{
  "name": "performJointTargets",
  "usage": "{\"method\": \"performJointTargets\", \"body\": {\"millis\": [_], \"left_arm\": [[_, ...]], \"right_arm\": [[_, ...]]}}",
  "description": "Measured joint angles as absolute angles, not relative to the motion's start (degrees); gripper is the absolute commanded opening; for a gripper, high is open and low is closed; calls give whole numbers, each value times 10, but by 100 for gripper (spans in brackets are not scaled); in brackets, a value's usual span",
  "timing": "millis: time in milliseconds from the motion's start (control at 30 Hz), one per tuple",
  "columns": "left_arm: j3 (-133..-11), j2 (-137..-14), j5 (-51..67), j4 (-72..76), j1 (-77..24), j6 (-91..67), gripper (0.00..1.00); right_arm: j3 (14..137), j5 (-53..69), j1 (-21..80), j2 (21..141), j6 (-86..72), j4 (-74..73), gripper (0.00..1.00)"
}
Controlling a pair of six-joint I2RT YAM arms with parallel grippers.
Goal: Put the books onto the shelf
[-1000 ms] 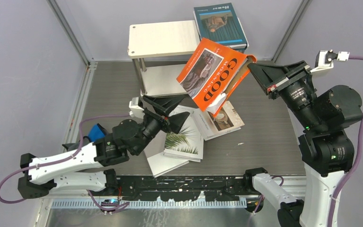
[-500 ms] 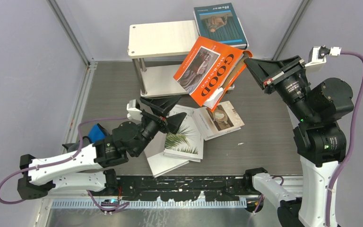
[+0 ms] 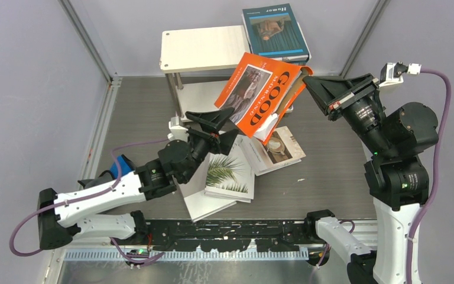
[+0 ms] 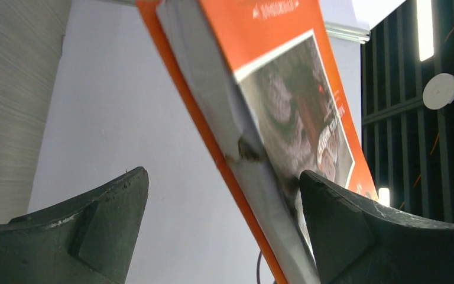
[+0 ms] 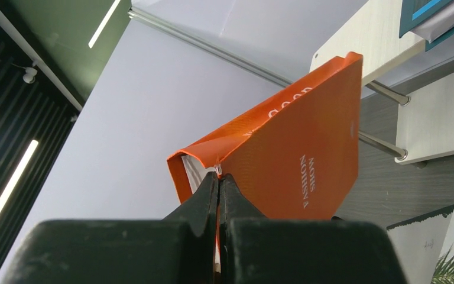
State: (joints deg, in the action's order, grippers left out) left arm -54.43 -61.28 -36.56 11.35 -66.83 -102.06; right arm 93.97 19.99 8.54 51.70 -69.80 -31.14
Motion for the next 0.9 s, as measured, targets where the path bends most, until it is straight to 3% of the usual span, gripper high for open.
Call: {"method": "performJointTargets", "body": {"millis": [300, 467, 600, 833, 900], "left_arm": [[-559, -645, -342, 166, -630, -1017, 96], [-574, -659, -335, 208, -622, -1015, 88], [-580, -676, -324, 240, -617, -1016, 76], [-580, -698, -305, 286, -613, -1018, 43], [-580, -697, -303, 307, -611, -1018, 39]], "right_arm": [[907, 208, 85, 502, -722, -292, 1], [883, 212, 85, 497, -738, -276, 1], [870, 213, 85, 497, -745, -267, 1], [855, 211, 85, 495, -748, -259, 1], [853, 209, 85, 495, -747, -260, 1]]}}
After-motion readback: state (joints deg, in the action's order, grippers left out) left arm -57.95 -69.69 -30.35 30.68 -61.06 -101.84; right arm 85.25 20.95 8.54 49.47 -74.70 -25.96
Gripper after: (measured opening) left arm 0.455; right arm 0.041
